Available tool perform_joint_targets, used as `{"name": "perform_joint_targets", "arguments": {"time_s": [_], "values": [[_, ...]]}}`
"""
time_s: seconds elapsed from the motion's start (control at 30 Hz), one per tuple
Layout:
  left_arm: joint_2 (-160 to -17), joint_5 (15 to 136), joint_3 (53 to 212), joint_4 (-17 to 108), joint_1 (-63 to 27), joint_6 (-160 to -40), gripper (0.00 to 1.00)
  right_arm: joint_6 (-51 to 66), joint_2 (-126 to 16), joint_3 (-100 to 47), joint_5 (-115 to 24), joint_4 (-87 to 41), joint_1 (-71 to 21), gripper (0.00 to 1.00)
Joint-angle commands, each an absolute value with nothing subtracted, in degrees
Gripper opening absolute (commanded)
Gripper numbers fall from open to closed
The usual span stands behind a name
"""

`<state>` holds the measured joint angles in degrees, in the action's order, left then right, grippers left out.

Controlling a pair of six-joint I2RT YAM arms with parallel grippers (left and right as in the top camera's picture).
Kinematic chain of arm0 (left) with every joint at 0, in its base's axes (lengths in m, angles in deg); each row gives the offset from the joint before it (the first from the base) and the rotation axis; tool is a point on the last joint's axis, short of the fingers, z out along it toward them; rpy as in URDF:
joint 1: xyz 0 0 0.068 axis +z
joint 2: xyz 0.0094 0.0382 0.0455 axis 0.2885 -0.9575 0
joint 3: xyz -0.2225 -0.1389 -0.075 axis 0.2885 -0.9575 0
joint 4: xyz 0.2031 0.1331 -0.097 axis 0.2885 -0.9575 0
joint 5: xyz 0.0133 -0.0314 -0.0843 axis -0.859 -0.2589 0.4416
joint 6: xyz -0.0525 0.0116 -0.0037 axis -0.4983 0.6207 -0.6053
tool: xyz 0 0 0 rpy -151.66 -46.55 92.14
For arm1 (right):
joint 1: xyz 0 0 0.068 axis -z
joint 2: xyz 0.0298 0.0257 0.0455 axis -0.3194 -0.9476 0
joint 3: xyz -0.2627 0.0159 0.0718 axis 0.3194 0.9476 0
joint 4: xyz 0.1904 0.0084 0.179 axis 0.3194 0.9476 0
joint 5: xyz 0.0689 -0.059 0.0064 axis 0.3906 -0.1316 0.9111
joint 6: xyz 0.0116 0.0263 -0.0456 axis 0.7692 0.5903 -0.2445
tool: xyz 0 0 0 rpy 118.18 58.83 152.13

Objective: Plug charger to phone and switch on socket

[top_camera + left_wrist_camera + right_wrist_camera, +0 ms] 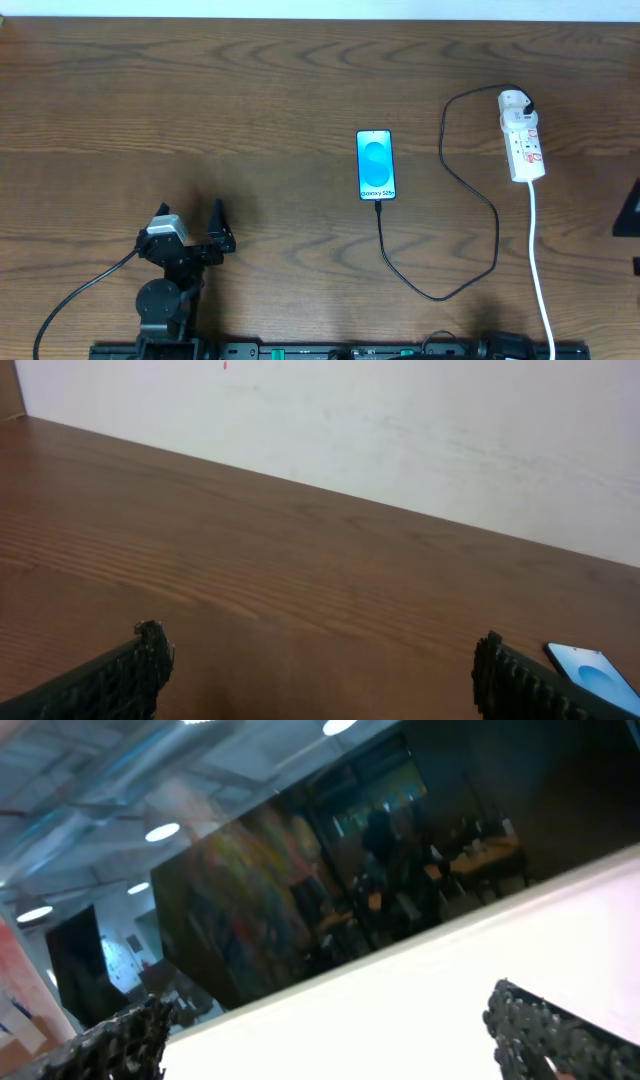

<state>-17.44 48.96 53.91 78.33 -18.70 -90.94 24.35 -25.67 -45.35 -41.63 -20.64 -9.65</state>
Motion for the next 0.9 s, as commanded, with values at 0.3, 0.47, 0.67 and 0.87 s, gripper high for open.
{"name": "perform_joint_targets", "arguments": {"time_s": [0.3,0.47,0.67,0.87], "values": [[-17.6,48.2,53.1,75.8,-18.8,-90.0,0.98,23.6,-25.4,-45.4,-45.6,9.7,-10.5,0.99],[-17.6,48.2,53.1,75.8,-18.8,-90.0,0.97,23.6,-25.4,-45.4,-52.6,19.6,-10.5,0.99],[-17.6,48.2,53.1,75.8,-18.8,-90.0,0.98,19.0,-25.4,-44.8,-55.0,26.4,-10.5,0.99],[-17.6,48.2,53.1,75.8,-18.8,-90.0,0.98,9.8,-24.6,-40.3,-55.0,26.6,-10.5,0.99]]}}
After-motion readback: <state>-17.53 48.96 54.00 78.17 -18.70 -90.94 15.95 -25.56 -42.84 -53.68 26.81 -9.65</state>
